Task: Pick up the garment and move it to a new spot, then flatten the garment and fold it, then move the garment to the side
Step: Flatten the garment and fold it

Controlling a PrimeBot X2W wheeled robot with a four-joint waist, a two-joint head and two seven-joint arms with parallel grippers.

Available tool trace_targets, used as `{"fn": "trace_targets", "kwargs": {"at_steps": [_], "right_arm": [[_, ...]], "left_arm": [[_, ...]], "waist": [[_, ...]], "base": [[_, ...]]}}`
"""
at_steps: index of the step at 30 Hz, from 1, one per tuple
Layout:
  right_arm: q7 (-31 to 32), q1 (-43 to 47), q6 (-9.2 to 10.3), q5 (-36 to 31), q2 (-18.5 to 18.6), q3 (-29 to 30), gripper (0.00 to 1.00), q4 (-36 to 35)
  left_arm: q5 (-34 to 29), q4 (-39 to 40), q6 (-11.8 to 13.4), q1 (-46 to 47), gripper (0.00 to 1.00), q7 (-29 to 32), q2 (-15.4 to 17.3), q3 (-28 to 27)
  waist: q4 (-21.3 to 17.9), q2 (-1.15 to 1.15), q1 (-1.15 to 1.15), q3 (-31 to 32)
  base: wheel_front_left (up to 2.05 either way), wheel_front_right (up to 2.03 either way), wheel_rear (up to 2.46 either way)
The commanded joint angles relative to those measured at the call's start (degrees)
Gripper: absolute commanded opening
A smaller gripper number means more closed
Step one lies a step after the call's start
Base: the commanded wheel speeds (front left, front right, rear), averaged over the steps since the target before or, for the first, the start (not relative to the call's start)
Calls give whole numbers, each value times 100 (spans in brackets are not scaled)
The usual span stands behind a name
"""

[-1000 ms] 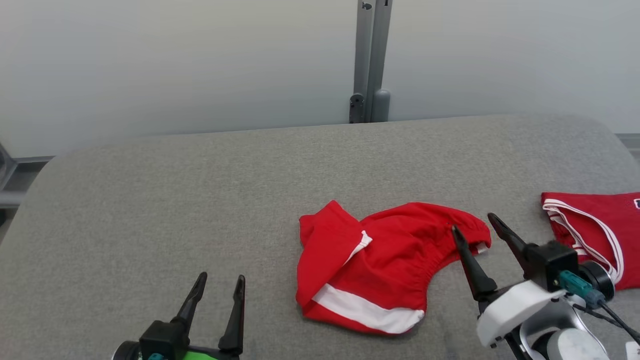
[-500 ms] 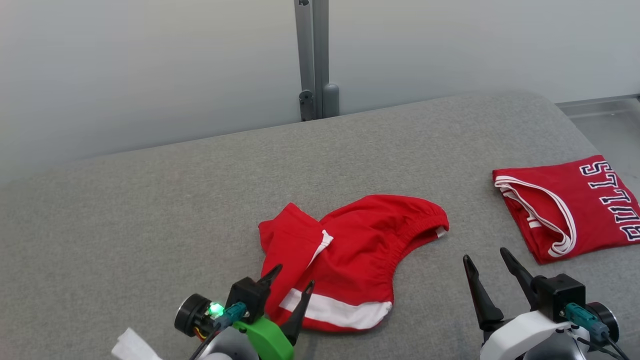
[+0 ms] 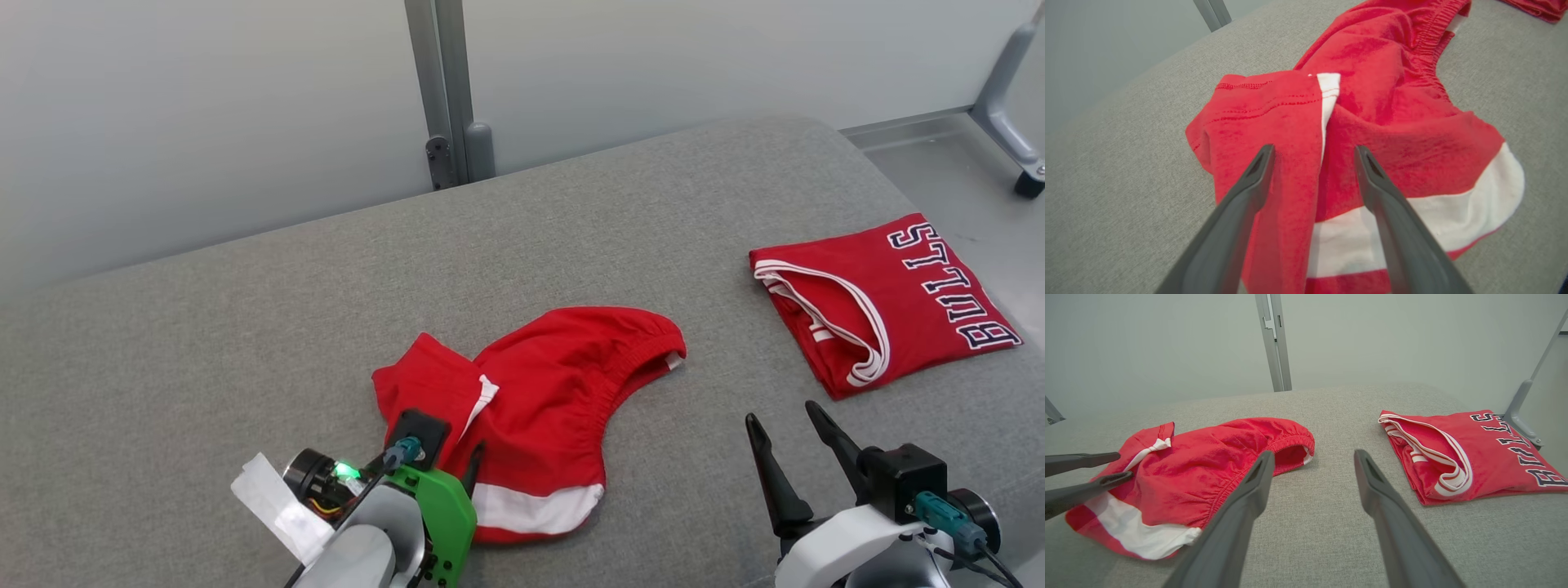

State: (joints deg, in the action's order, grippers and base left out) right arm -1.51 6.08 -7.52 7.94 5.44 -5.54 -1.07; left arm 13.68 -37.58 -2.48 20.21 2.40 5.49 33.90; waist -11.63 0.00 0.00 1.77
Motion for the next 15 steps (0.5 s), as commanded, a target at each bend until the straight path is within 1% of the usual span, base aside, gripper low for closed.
{"fn": "trace_targets", "kwargs": {"at_steps": [1, 2, 4, 10, 13, 15], "right_arm": [[17, -26, 7, -17, -2, -3, 100, -28], [14, -25, 7, -15, -3, -5, 100, -31], [8, -14, 7, -12, -5, 7, 100, -45], [25, 17, 7, -27, -23, 41, 100, -88], [17, 29, 7, -8, -26, 48, 100, -88], [15, 58, 7, -13, -33, 77, 100, -98]], "left_arm": [[-19, -116, 120, 107, 100, 38, -8, -22], [22, -185, 168, 128, 69, 40, -32, -45], [81, -257, 246, 174, 0, -39, -65, -96], [348, -367, 441, 168, 0, -348, -140, -306], [716, -365, 630, -44, 0, -522, -185, -601], [925, -343, 697, -168, 0, -591, -202, -743]], "waist": [[-50, 0, 0, -28], [-62, 0, 0, -30], [-71, 0, 0, -33], [50, 0, 0, -23], [177, 0, 0, 0], [282, 0, 0, 14]], "base": [[0, 0, 0], [0, 0, 0], [0, 0, 0], [0, 0, 0], [0, 0, 0], [0, 0, 0]]}}
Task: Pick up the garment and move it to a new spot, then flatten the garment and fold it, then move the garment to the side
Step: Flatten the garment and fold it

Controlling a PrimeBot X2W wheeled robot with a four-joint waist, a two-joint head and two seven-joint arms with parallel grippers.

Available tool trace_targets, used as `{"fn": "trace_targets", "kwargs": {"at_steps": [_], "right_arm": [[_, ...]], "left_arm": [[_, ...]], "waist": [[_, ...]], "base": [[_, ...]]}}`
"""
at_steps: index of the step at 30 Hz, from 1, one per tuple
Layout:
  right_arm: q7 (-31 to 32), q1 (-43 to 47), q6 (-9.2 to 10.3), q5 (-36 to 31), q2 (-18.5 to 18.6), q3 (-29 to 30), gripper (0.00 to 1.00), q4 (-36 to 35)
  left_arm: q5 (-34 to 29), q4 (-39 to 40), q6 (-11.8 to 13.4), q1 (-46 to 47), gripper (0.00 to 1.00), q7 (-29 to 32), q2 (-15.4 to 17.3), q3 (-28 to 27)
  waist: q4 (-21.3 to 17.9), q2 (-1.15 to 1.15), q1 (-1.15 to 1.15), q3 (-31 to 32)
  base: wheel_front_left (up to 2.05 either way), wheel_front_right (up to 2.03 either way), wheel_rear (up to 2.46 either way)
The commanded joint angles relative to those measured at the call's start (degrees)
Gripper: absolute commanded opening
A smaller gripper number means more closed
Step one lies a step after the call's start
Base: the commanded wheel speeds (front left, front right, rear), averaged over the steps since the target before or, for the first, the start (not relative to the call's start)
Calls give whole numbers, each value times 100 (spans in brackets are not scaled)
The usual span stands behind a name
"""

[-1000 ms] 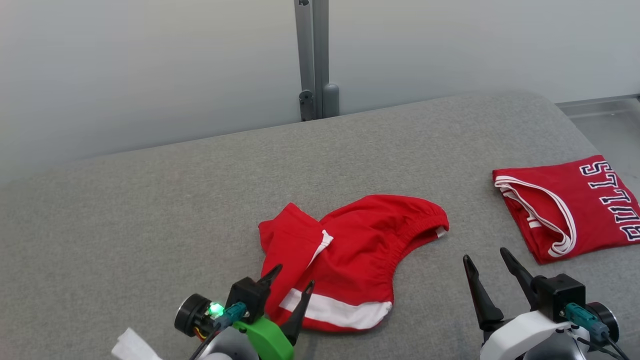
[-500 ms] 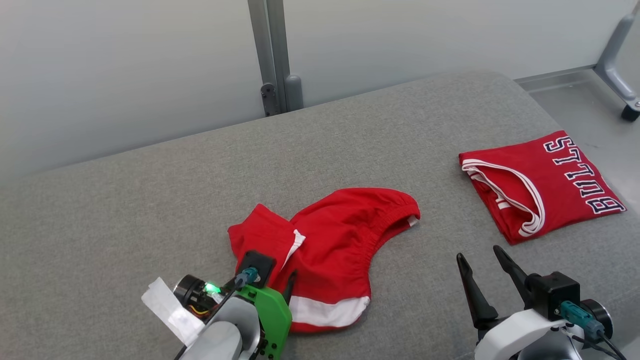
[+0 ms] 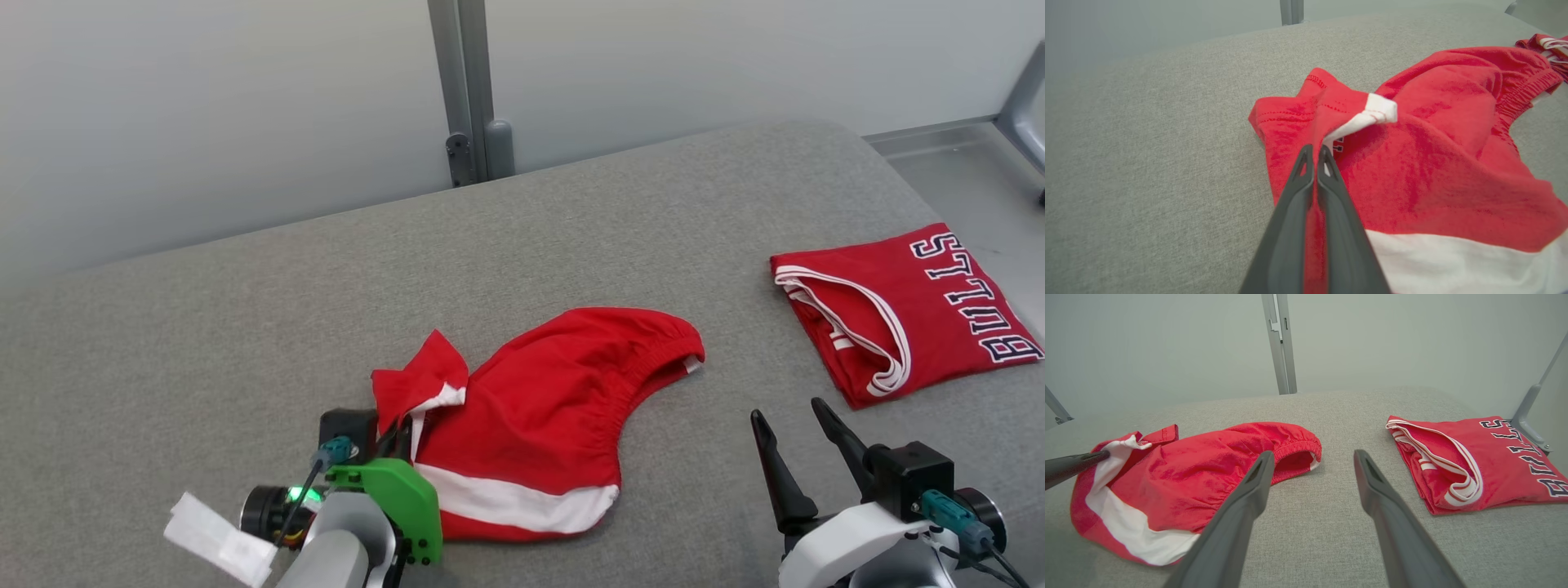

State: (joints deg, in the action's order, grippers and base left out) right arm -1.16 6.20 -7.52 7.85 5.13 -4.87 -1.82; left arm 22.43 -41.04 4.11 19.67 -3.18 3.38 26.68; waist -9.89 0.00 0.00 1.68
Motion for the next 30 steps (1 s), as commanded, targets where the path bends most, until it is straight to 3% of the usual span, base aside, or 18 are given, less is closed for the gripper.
{"fn": "trace_targets", "kwargs": {"at_steps": [1, 9, 15, 16, 19, 20, 24, 30], "right_arm": [[-18, 58, 7, -4, -4, 10, 100, -24], [-10, 75, 7, 19, -33, 15, 100, -33], [-13, 65, 7, 25, -49, 35, 100, -8], [-15, 64, 7, 23, -53, 37, 100, -6], [-21, 62, 7, 20, -57, 45, 100, 3], [-19, 62, 7, 18, -60, 51, 100, 3], [-13, 81, 7, 15, -69, 72, 100, 10], [-17, 154, 7, 17, -79, 129, 100, -12]], "left_arm": [[184, 22, 69, -176, 0, -79, 1, -111], [898, 216, 335, -817, 0, -364, -26, -626], [1669, 369, 400, -1232, 0, -364, -39, -925], [1762, 393, 408, -1288, 5, -378, -40, -913], [2056, 459, 487, -1439, 69, -417, -41, -862], [2120, 477, 513, -1482, 100, -452, -41, -834], [2186, 568, 598, -1629, 100, -642, -40, -826], [1747, 1018, 630, -1787, 100, -1057, 272, -810]], "waist": [[161, 0, 0, 31], [546, 0, 0, 90], [713, 0, 0, 122], [732, 0, 0, 125], [776, 0, 0, 139], [791, 0, 0, 143], [842, 0, 0, 172], [933, 0, 0, 228]], "base": [[0, 0, 0], [0, 0, 0], [0, 0, 0], [0, 0, 0], [0, 0, 0], [0, 0, 0], [0, 0, 0], [0, 0, 0]]}}
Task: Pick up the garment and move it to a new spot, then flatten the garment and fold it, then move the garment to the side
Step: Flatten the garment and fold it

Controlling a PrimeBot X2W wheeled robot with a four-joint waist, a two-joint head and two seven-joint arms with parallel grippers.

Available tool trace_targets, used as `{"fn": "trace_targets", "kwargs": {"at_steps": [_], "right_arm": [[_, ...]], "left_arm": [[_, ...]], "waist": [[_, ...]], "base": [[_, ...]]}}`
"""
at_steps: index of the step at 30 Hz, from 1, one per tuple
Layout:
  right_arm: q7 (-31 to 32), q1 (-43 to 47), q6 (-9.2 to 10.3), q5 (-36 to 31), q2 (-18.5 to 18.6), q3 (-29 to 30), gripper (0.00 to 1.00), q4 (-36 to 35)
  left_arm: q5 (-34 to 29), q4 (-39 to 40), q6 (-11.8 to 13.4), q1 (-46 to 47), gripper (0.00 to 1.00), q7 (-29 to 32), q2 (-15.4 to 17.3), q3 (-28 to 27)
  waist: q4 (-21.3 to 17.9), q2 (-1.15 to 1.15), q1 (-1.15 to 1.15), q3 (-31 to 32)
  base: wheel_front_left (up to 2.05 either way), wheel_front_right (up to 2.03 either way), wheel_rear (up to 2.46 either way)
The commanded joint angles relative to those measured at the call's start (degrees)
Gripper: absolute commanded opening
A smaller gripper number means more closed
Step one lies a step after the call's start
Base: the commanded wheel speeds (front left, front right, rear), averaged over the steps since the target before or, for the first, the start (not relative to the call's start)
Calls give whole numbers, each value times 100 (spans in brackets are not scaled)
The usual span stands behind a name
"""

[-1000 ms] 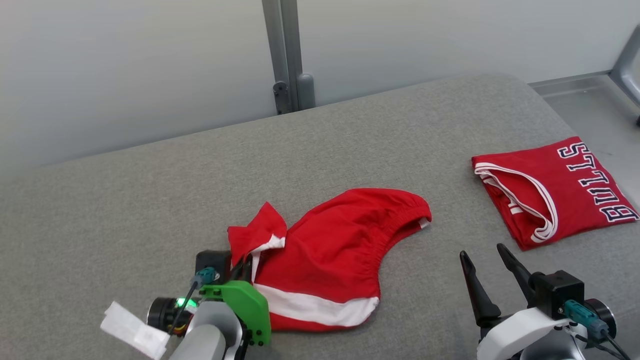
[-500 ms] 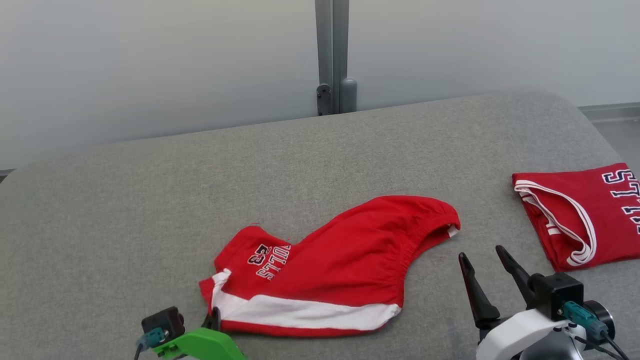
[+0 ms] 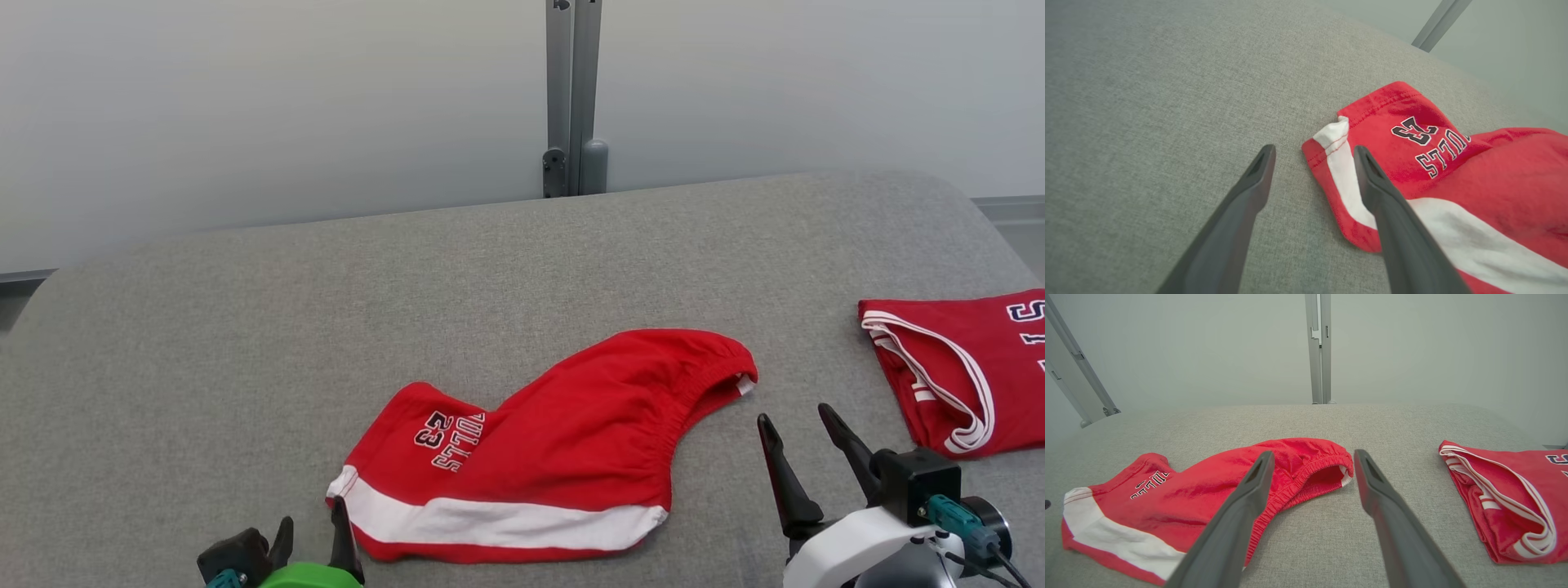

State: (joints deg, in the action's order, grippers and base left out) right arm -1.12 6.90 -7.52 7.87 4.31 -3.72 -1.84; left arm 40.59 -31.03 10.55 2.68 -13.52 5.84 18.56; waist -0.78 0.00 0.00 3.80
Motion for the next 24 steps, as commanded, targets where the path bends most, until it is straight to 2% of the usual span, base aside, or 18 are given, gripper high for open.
{"fn": "trace_targets", "kwargs": {"at_steps": [1, 4, 10, 17, 24], "right_arm": [[-28, 99, 7, 17, 1, 31, 100, -14], [-57, 130, 7, 33, -5, 78, 100, -10], [-104, 249, 7, 69, -25, 184, 100, 57], [-260, 422, 7, 145, -72, 302, 100, 207], [-693, 553, 7, -17, -57, 321, 100, 542]], "left_arm": [[-148, 142, -21, -115, 100, -73, 92, 5], [-571, 566, -54, -193, 100, -148, 350, 38], [-1475, 1626, -359, -528, 100, -162, 653, -128], [-2089, 2418, -812, -1046, 100, -165, 526, -741], [-2515, 2425, -1206, -1431, 100, -166, 243, -1221]], "waist": [[43, 0, 0, 27], [101, 0, 0, 60], [217, 0, 0, 140], [315, 0, 0, 233], [375, 0, 0, 276]], "base": [[0, 0, 0], [0, 0, 0], [0, 0, 0], [0, 0, 0], [0, 0, 0]]}}
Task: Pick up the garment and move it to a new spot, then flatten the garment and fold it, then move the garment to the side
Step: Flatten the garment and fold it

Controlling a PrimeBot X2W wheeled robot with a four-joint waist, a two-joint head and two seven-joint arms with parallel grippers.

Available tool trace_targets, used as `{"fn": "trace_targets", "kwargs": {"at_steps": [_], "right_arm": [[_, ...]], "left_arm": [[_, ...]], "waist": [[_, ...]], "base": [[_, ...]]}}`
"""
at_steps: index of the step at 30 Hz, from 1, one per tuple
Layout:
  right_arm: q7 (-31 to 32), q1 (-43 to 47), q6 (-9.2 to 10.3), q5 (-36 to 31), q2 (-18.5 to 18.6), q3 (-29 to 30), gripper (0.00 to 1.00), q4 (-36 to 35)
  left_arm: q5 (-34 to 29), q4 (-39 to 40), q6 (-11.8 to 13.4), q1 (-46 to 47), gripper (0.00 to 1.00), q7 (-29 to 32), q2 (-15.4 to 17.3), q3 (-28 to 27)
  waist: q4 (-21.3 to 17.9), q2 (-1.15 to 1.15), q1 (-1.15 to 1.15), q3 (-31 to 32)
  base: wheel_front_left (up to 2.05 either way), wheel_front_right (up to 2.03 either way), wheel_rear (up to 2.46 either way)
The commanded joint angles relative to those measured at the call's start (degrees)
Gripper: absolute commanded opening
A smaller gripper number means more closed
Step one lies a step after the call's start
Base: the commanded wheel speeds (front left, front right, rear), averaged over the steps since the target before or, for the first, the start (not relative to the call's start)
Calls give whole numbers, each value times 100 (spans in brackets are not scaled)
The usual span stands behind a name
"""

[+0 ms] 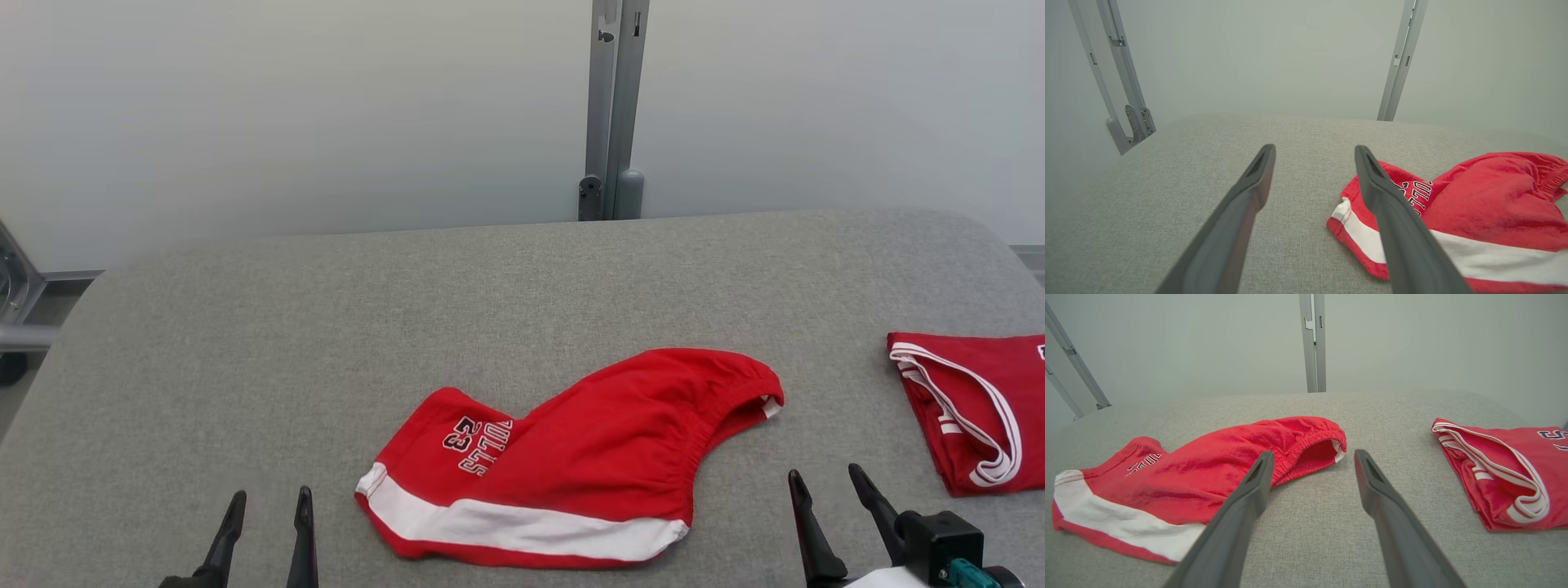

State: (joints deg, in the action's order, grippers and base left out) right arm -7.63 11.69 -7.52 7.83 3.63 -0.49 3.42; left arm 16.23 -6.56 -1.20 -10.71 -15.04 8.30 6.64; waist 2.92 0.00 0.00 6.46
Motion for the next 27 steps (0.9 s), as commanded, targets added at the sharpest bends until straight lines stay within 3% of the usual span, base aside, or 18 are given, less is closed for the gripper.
{"fn": "trace_targets", "kwargs": {"at_steps": [1, 12, 27], "right_arm": [[-91, 81, 7, -27, 9, -9, 100, 75], [-469, 49, 7, -83, 12, -126, 100, 337], [-292, -86, 7, 28, 62, -306, 100, 404]], "left_arm": [[-119, -51, -83, -132, 100, -14, -38, -65], [-435, -187, -391, -160, 100, -15, -279, -452], [-470, -664, -581, 83, 100, -15, -345, -419]], "waist": [[10, 0, 0, 18], [62, 0, 0, 58], [-40, 0, 0, -4]], "base": [[0, 0, 0], [0, 0, 0], [0, 0, 0]]}}
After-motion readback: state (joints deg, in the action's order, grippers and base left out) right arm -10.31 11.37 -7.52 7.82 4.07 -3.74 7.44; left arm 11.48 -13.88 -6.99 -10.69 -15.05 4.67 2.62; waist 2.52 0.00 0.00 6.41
